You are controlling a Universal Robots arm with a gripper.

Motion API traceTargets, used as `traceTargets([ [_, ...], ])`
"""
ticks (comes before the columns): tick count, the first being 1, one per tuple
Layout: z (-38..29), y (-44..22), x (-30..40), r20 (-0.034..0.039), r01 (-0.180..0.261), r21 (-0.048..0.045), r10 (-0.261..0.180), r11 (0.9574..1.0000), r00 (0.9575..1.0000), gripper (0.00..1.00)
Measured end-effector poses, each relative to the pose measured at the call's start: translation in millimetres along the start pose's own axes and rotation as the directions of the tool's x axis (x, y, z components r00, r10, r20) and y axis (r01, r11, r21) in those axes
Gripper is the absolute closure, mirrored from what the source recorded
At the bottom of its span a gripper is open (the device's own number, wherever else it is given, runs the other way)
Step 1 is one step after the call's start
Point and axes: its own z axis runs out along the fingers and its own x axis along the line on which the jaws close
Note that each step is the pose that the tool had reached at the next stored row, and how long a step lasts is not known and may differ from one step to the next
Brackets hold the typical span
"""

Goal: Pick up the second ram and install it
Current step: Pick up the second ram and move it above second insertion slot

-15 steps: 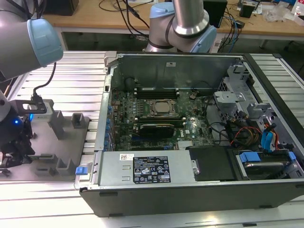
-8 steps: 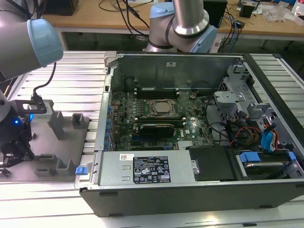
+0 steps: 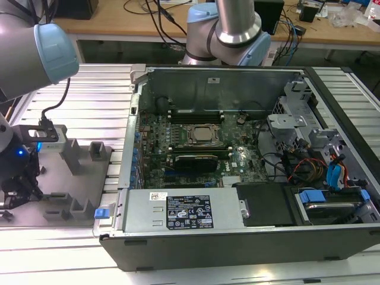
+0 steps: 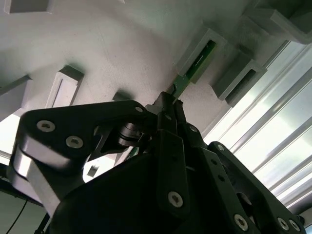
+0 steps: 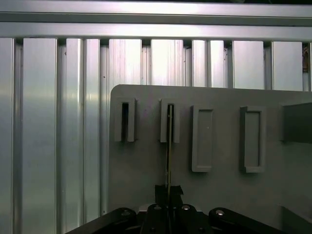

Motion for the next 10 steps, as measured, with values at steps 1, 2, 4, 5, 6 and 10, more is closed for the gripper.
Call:
traceTargets([
  [1,0.1,0.0,0.0,0.0002,0.000,0.0001,0.000,1.0000,1.0000,0.87],
  [2,0.1,0.0,0.0,0.0005,0.000,0.0000,0.000,1.0000,1.0000,0.87],
  [4,-0.4,0.0,0.0,0.0007,0.000,0.0002,0.000,1.0000,1.0000,0.87],
  [5,-1.4,0.1,0.0,0.0007,0.000,0.0002,0.000,1.0000,1.0000,0.87],
  [6,-4.2,0.1,-0.1,0.0005,0.000,0.0000,0.000,1.0000,1.0000,0.87],
  [10,-12.9,0.4,-0.7,-0.0004,0.000,0.0001,0.000,1.0000,1.0000,0.87],
])
